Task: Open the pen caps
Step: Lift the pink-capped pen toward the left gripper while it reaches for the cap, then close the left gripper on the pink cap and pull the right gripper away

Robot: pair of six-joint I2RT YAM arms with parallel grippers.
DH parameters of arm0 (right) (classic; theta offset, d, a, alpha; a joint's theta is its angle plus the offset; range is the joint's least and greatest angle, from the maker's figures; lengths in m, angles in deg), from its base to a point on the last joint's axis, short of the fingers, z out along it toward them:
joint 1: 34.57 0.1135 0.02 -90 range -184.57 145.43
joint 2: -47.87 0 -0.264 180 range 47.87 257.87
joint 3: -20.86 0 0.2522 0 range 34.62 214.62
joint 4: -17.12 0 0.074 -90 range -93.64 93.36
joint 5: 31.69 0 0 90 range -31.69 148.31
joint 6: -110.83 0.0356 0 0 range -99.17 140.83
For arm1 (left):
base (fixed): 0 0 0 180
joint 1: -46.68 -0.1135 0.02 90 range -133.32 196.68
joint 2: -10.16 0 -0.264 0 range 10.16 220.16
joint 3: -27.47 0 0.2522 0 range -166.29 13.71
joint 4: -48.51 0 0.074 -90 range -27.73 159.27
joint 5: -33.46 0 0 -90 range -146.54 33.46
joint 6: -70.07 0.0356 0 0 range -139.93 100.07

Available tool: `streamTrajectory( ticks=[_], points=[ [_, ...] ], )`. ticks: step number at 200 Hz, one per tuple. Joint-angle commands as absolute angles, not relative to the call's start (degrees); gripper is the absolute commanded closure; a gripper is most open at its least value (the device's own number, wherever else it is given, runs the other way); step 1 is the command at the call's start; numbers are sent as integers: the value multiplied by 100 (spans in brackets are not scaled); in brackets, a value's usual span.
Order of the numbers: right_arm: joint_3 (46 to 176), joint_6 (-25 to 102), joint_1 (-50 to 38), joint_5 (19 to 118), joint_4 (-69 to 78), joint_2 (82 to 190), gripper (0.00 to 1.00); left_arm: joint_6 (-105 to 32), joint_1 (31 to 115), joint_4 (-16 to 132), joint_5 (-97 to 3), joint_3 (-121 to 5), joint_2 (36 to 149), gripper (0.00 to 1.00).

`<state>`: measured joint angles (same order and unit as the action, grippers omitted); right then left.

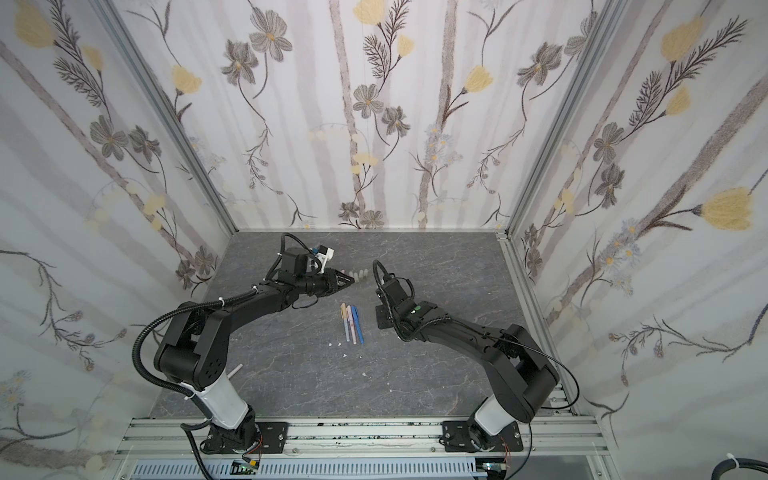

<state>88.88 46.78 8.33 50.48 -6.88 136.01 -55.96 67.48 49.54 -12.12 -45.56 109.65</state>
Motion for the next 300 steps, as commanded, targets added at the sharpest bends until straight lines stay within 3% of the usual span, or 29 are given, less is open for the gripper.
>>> streamTrajectory(
  ticks=[1, 130, 225, 266, 300],
  points=[
    [8755, 4542, 717, 5445, -339, 13392, 98, -5822, 6979, 4577, -1032, -4631, 10965, 72],
    [8612, 4567, 552, 5838, -125, 13048, 98, -6080, 7722, 4324, -1152, -5139, 11742, 66],
    [8639, 4583, 560, 5831, -68, 13128, 97, -6038, 7762, 4399, -1151, -5287, 11881, 92],
    [8630, 4618, 542, 5831, 0, 13203, 78, -6073, 7766, 4373, -1119, -5326, 11880, 100],
    [8655, 4619, 486, 5874, 112, 13277, 74, -6088, 7788, 4364, -1094, -5331, 11868, 100]
  ],
)
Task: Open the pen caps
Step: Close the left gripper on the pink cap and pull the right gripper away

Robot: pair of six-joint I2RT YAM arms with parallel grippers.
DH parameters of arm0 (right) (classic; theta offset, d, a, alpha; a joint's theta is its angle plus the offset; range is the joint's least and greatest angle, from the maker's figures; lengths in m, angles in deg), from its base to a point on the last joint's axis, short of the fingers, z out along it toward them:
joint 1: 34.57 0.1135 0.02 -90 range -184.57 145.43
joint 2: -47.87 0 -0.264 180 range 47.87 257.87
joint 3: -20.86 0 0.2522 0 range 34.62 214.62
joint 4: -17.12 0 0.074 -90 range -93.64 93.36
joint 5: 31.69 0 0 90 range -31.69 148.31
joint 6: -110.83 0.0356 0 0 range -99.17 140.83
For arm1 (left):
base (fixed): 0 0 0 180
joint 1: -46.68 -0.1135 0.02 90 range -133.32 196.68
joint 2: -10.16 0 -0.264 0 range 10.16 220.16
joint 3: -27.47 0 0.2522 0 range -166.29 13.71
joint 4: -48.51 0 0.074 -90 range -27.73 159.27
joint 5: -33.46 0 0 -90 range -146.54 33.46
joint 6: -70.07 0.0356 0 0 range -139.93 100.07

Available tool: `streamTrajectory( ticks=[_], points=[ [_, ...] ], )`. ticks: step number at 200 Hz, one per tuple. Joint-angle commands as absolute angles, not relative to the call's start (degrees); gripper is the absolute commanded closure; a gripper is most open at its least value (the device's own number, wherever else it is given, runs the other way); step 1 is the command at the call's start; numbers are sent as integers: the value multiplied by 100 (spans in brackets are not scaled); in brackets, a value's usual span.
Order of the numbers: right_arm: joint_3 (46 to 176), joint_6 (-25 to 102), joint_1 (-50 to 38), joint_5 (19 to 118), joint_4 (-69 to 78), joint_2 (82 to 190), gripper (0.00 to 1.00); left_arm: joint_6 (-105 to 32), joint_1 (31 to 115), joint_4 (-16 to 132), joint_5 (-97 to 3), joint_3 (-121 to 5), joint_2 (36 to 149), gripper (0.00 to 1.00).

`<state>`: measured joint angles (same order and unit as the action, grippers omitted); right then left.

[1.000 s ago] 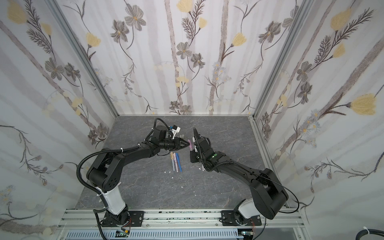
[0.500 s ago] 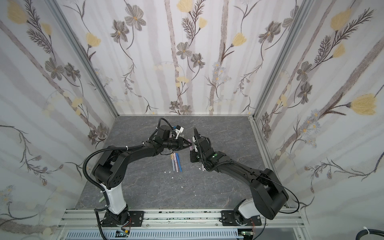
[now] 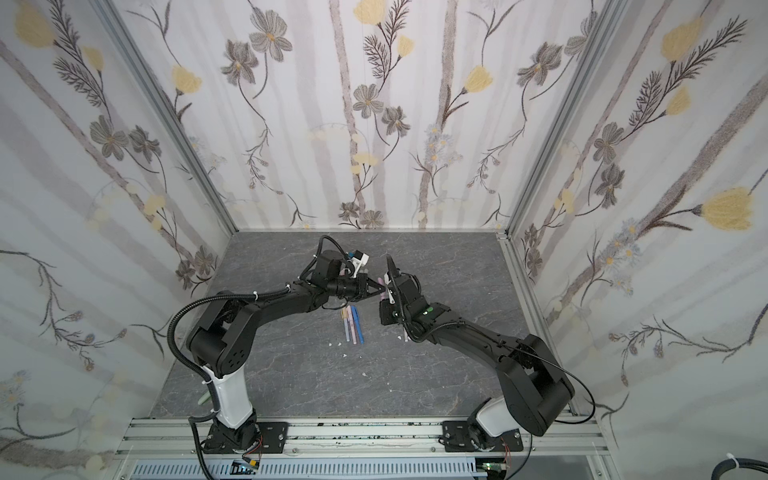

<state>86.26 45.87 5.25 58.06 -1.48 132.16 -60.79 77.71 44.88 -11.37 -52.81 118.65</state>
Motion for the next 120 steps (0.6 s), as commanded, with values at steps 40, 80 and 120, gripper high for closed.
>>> streamTrajectory(
  ticks=[40, 80, 120],
  points=[
    [8709, 4603, 412, 5985, 177, 13427, 77, -6093, 7788, 4364, -1087, -5317, 11803, 100],
    [8783, 4558, 369, 6073, 212, 13532, 84, -6261, 7788, 4141, -1031, -5282, 11853, 100],
    [8850, 4476, 357, 6177, 231, 13575, 98, -6336, 7787, 4172, -1078, -5370, 11879, 100]
  ],
)
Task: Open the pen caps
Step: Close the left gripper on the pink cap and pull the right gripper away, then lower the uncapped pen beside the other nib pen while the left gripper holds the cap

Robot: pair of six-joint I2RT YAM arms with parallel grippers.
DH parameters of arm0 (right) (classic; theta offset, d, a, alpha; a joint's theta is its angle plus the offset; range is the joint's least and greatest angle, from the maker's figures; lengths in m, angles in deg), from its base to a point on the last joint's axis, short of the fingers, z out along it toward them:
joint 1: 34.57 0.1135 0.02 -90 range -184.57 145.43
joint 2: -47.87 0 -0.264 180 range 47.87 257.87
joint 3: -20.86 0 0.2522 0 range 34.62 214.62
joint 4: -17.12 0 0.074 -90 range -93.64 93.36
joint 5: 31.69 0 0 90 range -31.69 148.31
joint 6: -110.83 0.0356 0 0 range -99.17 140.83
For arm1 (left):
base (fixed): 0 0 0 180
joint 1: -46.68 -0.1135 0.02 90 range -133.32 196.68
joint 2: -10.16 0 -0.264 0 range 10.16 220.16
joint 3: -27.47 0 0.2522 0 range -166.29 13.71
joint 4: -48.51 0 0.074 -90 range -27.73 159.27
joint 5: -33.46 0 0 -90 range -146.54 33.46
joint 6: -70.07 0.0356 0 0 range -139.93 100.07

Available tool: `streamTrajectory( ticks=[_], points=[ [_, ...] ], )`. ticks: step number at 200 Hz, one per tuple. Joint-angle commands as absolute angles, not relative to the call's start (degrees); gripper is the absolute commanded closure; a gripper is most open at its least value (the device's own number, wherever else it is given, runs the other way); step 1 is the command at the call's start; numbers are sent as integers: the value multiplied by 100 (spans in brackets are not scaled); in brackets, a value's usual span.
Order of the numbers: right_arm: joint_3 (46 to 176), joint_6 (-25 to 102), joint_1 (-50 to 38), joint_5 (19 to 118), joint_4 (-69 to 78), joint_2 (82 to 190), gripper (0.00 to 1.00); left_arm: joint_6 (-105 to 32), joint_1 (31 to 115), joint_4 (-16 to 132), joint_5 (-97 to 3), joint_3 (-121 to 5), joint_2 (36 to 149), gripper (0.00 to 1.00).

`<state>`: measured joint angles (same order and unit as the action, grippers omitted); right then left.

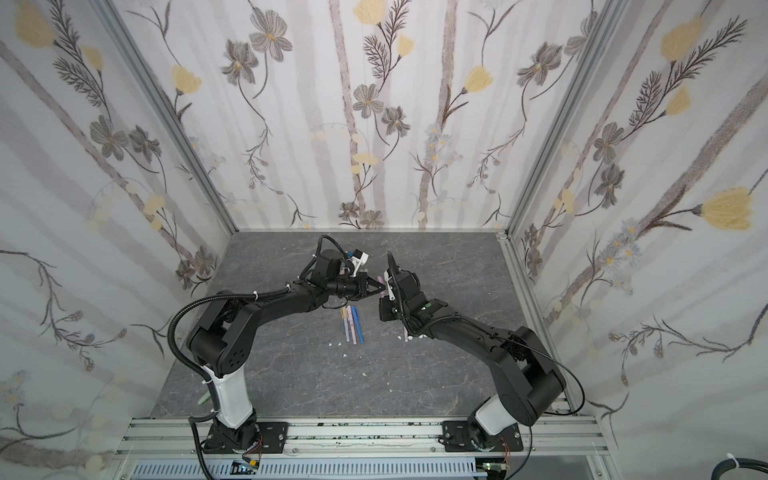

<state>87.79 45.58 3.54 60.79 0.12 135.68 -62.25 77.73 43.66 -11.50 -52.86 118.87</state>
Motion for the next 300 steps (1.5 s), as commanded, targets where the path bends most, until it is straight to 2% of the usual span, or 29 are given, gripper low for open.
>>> streamTrajectory(
  ticks=[1, 43, 90, 239, 300],
  points=[
    [8850, 4479, 358, 6180, 231, 13576, 99, -6335, 7788, 4180, -1081, -5379, 11879, 100],
    [8763, 4491, 365, 6334, 235, 13514, 100, -5984, 7715, 4824, -1624, -5549, 11820, 100],
    [8488, 4473, 388, 6462, 258, 13471, 100, -5805, 7544, 5077, -1799, -5710, 11785, 100],
    [7883, 4911, 802, 6315, 592, 13180, 100, -5648, 6917, 5209, -1825, -6233, 12052, 100],
    [8027, 5254, 840, 5305, -94, 13665, 100, -5465, 6337, 5260, -1890, -5669, 11770, 100]
  ],
)
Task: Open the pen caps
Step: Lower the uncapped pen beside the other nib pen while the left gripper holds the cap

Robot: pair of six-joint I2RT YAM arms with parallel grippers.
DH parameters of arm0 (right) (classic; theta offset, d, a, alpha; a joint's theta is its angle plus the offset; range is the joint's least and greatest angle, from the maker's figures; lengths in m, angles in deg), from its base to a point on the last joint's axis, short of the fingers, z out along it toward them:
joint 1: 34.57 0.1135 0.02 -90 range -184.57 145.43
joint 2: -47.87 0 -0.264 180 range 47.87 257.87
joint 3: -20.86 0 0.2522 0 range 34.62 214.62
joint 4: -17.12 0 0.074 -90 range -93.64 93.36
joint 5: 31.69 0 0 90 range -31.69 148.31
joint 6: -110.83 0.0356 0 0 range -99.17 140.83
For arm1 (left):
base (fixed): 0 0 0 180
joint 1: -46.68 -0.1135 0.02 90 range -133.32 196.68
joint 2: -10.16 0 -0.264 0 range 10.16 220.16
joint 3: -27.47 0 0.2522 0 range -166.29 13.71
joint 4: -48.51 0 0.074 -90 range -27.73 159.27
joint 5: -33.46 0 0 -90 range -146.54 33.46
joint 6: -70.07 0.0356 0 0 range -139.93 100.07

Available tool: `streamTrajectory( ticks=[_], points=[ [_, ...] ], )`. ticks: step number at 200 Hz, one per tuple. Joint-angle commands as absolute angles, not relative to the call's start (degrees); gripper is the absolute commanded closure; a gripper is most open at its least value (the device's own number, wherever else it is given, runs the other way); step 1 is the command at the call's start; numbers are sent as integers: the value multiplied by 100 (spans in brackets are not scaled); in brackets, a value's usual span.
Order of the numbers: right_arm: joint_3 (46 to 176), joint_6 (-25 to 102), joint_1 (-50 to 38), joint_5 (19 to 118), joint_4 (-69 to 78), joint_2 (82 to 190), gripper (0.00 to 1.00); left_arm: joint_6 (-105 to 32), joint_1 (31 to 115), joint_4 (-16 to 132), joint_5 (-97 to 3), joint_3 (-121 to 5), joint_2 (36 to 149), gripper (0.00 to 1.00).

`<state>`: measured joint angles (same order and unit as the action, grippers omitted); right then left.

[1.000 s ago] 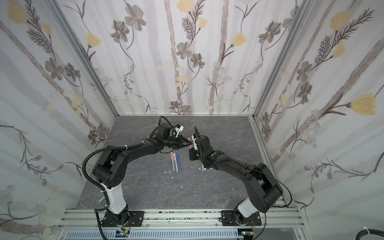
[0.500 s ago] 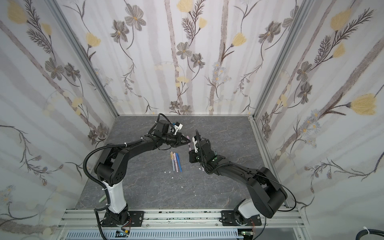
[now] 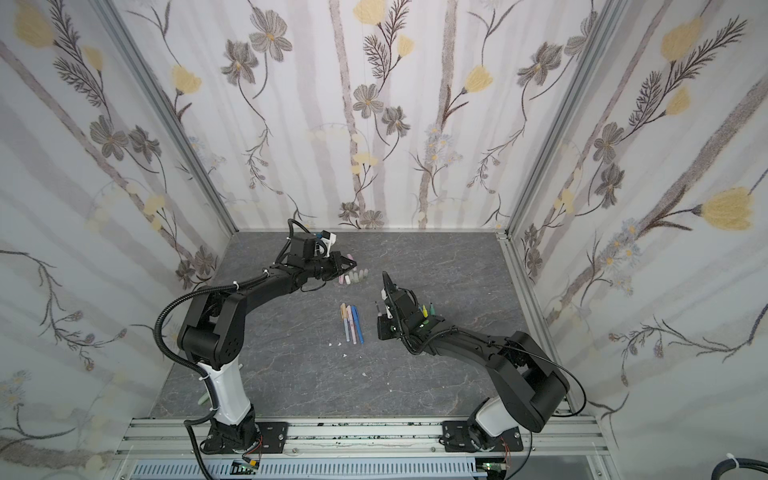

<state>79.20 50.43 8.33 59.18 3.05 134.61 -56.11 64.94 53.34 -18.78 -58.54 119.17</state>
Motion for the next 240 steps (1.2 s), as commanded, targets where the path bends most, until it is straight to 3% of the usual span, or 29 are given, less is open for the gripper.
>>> streamTrajectory(
  ticks=[1, 90, 240],
  points=[
    [8043, 5264, 836, 5287, -108, 13673, 100, -5460, 6329, 5260, -1887, -5660, 11768, 100],
    [8532, 5514, 860, 4248, -773, 14582, 98, -5289, 5827, 5213, -1787, -5030, 11433, 100],
    [8673, 5532, 907, 3828, -1088, 14556, 84, -5271, 5672, 5120, -1716, -4869, 11459, 100]
  ],
)
